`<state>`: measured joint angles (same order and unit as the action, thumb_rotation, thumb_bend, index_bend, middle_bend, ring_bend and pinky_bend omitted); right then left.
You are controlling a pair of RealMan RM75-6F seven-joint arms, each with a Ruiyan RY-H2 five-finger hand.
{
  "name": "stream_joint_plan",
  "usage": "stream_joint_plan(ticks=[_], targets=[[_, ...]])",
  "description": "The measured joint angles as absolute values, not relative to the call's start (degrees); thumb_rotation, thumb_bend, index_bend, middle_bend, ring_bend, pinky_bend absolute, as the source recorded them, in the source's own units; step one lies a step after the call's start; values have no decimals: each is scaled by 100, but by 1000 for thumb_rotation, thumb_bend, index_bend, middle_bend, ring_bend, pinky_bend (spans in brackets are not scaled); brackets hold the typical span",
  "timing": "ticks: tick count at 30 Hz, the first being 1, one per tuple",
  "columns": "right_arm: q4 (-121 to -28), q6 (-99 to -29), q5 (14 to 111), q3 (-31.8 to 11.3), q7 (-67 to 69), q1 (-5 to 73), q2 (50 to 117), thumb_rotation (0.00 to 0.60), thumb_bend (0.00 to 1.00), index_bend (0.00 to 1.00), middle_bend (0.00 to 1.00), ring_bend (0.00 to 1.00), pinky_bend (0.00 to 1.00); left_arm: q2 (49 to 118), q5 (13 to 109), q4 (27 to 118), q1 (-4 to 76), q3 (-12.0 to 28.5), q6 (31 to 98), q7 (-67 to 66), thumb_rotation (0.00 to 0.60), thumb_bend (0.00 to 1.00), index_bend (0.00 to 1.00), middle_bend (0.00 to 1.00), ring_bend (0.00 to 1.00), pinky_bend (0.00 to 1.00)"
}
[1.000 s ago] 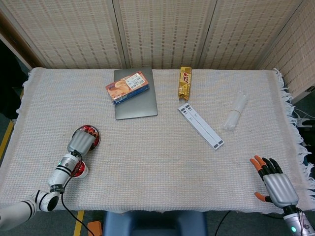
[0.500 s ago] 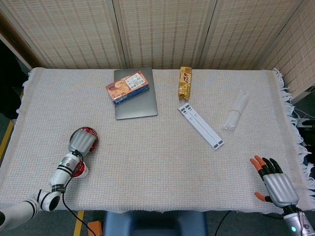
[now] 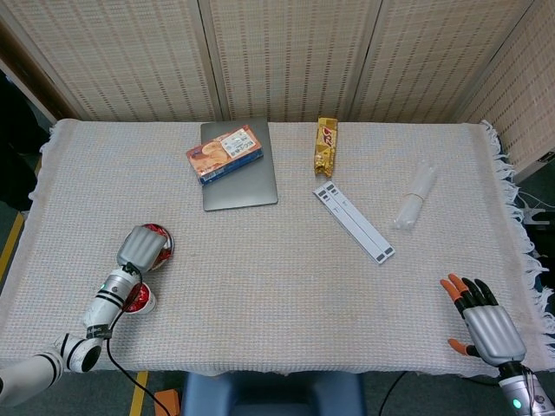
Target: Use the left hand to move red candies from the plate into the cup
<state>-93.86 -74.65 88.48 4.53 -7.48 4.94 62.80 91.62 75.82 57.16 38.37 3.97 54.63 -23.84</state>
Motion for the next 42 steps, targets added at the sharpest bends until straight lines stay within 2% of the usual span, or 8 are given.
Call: stream_joint_plan(ticks=[10, 18, 24, 36, 42], targets=[[-9384, -7534, 9005, 514, -691, 474, 6257, 600, 63, 0, 0, 0, 0, 7902, 8098, 7661, 3402, 267, 6430, -1945, 600, 409, 607, 641, 564, 1000], [-9381, -7571, 9124, 563, -645, 465, 6238, 600, 64, 0, 0, 0, 0, 6869, 8740, 9032, 2735, -172, 7284, -1659, 600, 407, 590, 633, 564, 1000], [-9380, -7660, 9316, 641, -621, 435, 6222, 600, 63, 0, 0, 0, 0, 6755, 9017, 9203, 2390, -481, 7458, -1631, 600, 407, 551, 606, 560, 1000], [-9350, -7882, 9527, 716, -559, 338, 6199, 600, 64, 0, 0, 0, 0, 7054, 8872, 8812, 2390, -375, 7077, -1643, 600, 406, 513, 587, 528, 1000], [-9342, -7908, 9515, 695, -560, 325, 6207, 600, 64, 0, 0, 0, 0, 7133, 8780, 8658, 2415, -382, 6804, -1661, 600, 407, 448, 516, 475, 1000]])
